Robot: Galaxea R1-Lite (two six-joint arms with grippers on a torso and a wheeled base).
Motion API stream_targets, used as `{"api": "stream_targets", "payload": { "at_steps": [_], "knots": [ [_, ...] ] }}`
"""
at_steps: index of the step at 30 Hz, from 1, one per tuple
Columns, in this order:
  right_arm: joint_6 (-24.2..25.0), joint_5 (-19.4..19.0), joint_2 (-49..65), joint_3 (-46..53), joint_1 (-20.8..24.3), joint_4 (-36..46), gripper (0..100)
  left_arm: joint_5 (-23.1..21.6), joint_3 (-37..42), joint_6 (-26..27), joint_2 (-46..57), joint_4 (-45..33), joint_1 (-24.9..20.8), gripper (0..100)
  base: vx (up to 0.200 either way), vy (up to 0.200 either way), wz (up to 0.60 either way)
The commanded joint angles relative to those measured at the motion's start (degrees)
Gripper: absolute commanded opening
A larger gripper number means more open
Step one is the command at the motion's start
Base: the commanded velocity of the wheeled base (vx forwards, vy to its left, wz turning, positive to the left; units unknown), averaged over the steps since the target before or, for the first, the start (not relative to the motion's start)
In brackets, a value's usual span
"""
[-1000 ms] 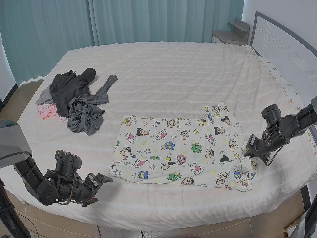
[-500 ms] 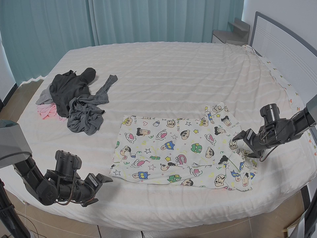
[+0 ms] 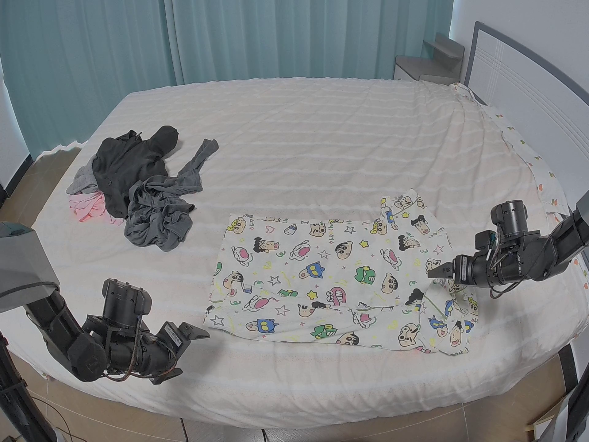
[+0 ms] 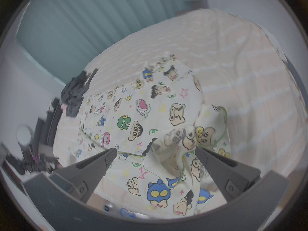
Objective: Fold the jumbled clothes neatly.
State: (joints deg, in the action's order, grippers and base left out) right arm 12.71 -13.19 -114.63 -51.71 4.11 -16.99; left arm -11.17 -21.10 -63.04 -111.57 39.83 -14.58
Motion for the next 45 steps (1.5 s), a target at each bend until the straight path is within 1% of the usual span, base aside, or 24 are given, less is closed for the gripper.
{"api": "stream_targets", "payload": {
  "at_steps": [1, 3, 5, 7, 12, 13, 15, 21, 28, 30, 32, 33, 34, 35, 38, 39, 40, 41, 45],
  "knots": [
    [-9.02, -0.61, -1.91, -0.14, 1.52, -1.38, 100, 0.0, 0.1, 0.02, -0.05, 0.08, -0.01, 100, 0.0, 0.0, 0.0],
    [-12.54, -1.22, -3.06, 0.03, 1.43, -1.38, 100, 0.0, 0.1, 0.02, -0.05, 0.08, -0.01, 100, 0.0, 0.0, 0.0],
    [-14.91, -2.37, -3.58, 0.38, 1.43, -1.46, 100, 0.0, 0.1, 0.02, -0.05, 0.08, -0.01, 100, 0.0, 0.0, 0.0],
    [-16.32, -3.07, -3.94, 0.65, 1.43, -1.46, 100, 0.0, 0.1, 0.02, -0.05, 0.08, -0.01, 100, 0.0, 0.0, 0.0],
    [-17.46, -3.33, -4.73, 0.65, 1.52, -1.29, 100, 0.0, 0.1, 0.02, -0.14, 0.08, -0.01, 100, 0.0, 0.0, 0.0],
    [-17.55, -3.33, -4.82, 0.65, 1.52, -1.29, 0, 0.0, 0.1, 0.02, -0.14, 0.08, -0.01, 100, 0.0, 0.0, 0.0],
    [-18.69, -3.25, -4.99, 1.09, 1.6, -1.02, 0, 0.0, 0.1, 0.02, -0.05, 0.08, -0.01, 100, 0.0, 0.0, 0.0],
    [-19.13, -3.25, -4.73, 1.53, 1.87, -1.55, 0, 0.0, 0.1, 0.02, -0.05, 0.08, -0.01, 100, 0.0, 0.0, 0.0],
    [-18.16, -3.6, -0.33, 1.26, 2.31, -1.02, 0, 0.0, 0.1, 0.02, -0.05, 0.08, -0.01, 100, 0.0, 0.0, 0.0],
    [-16.58, -3.51, 0.11, 0.91, 3.1, -1.02, 0, 0.0, 0.1, 0.02, -0.05, 0.08, -0.01, 100, 0.0, 0.0, 0.0],
    [-13.51, -3.33, 0.02, 0.56, 4.42, -1.02, 0, 0.0, 0.1, 0.02, -0.05, 0.08, -0.01, 100, 0.0, 0.0, 0.0],
    [-12.98, -3.25, -0.07, 0.47, 4.59, -1.02, 0, 0.0, 0.1, 0.02, -0.05, 0.08, -0.1, 100, 0.0, 0.0, 0.0],
    [-11.13, -2.72, -0.51, -0.23, 5.74, -0.94, 0, 0.0, 0.1, 0.02, -0.05, 0.08, -0.01, 100, 0.0, 0.0, 0.0],
    [-10.43, -2.54, -0.77, -0.85, 6.26, -0.76, 0, 0.0, 0.1, 0.02, -0.05, 0.08, -0.01, 100, 0.0, 0.0, 0.0],
    [-10.08, -0.08, -1.91, -2.16, 7.05, 0.12, 0, 0.09, 0.1, 0.02, -0.05, 0.08, -0.01, 100, 0.0, 0.0, 0.0],
    [-9.81, 3.26, -3.06, -3.83, 7.84, 1.09, 0, 0.0, 0.1, 0.02, -0.05, 0.08, -0.01, 100, 0.0, 0.0, 0.0],
    [-9.29, 5.19, -3.76, -4.8, 8.28, 1.17, 0, 0.0, 0.1, 0.02, -0.05, 0.08, -0.01, 100, 0.0, 0.0, 0.0],
    [-8.5, 6.33, -4.2, -5.42, 8.72, 1.26, 0, 0.0, 0.1, 0.02, -0.05, 0.08, -0.01, 100, 0.0, 0.0, 0.0],
    [-6.56, 8.36, -4.82, -7.0, 10.31, 1.44, 0, 0.09, 0.1, 0.02, -0.05, 0.08, -0.01, 100, 0.0, 0.0, 0.0]
  ]
}}
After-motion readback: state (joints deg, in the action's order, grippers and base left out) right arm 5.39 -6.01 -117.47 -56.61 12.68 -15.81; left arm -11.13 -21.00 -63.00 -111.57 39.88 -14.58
